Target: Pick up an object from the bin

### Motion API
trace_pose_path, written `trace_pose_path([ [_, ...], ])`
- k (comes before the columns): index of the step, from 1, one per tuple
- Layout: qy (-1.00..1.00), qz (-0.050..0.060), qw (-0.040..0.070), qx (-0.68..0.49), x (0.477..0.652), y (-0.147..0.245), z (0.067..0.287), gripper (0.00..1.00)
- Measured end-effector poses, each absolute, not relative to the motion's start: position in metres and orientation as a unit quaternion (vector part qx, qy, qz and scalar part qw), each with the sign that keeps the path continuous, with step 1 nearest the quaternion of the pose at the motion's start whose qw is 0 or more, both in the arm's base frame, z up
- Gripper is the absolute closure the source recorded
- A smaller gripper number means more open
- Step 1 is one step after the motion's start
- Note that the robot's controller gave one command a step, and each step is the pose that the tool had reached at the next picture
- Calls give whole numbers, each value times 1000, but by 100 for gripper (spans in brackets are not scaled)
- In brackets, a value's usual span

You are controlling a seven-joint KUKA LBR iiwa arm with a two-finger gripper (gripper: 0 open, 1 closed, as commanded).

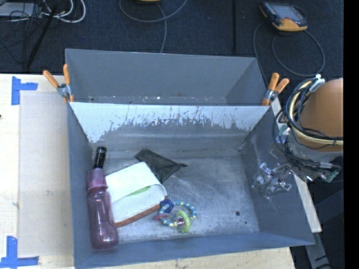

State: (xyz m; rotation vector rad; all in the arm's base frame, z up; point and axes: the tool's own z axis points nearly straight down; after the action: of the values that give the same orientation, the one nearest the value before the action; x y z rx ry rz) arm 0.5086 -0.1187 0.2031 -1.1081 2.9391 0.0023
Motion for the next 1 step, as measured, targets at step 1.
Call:
trace_pose_path([
  [1,955,0,2,-296,572,-157,165,0],
])
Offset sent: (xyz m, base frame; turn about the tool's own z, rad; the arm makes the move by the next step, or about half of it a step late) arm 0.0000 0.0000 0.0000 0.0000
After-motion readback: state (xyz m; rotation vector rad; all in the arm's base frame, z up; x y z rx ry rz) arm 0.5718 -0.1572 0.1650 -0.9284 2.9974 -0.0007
